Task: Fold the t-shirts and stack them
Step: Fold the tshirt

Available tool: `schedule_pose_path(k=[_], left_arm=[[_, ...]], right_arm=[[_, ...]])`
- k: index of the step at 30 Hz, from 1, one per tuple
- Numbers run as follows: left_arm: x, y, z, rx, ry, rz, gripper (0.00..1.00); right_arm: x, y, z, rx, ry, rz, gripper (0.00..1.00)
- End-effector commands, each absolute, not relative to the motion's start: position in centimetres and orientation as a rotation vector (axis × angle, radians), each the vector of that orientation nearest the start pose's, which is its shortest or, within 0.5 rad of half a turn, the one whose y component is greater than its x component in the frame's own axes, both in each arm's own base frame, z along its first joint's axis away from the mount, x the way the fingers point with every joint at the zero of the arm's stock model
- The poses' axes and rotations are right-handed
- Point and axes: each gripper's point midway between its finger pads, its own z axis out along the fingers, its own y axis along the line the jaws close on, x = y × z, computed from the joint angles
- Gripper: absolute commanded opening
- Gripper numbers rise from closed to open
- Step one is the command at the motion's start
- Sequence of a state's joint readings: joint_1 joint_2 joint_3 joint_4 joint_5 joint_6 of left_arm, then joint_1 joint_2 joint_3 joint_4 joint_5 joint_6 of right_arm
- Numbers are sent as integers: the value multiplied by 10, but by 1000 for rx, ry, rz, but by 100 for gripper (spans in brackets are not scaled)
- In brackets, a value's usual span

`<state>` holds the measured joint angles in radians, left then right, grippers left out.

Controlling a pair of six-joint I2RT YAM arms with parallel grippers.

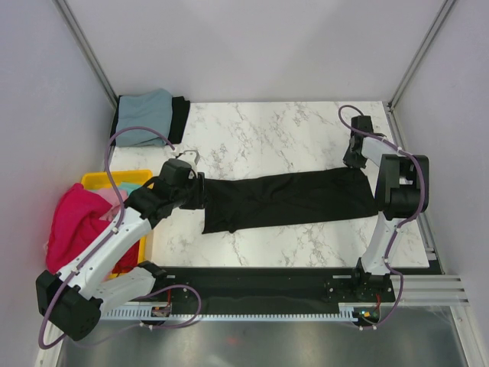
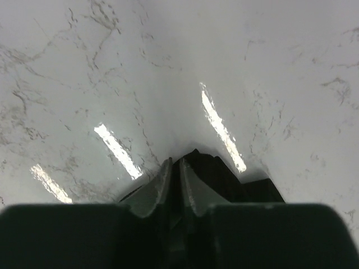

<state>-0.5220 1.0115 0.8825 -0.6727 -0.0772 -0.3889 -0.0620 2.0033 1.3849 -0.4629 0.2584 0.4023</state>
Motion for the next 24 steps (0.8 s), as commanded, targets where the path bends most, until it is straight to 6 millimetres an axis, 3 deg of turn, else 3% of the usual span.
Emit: schedule_pose_path(k=[1,3,9,12,18,21,24], left_arm=[[240,-134,160,157,2374,-305,49],[240,-134,161,157,2371,-308,48],[241,-133,161,153,2369,-298,48],[241,-132,161,151,2370,-294,48],[241,-132,160,153,2370,-297,47],[240,-133,159,152,2374,-298,47],[240,-134,160,155,2372,-304,47]], right_arm=[[442,-52,37,677,2480,-200,12],[444,-52,36,676,2481,-198,0],[448,-47,50,671,2455,-159,0],[454,-47,87,663,2374,-132,0],[445,-43,145,615,2294,-96,0],[430,-43,150,591,2315,-113,0],[409,-41,137,600,2365,-120,0]])
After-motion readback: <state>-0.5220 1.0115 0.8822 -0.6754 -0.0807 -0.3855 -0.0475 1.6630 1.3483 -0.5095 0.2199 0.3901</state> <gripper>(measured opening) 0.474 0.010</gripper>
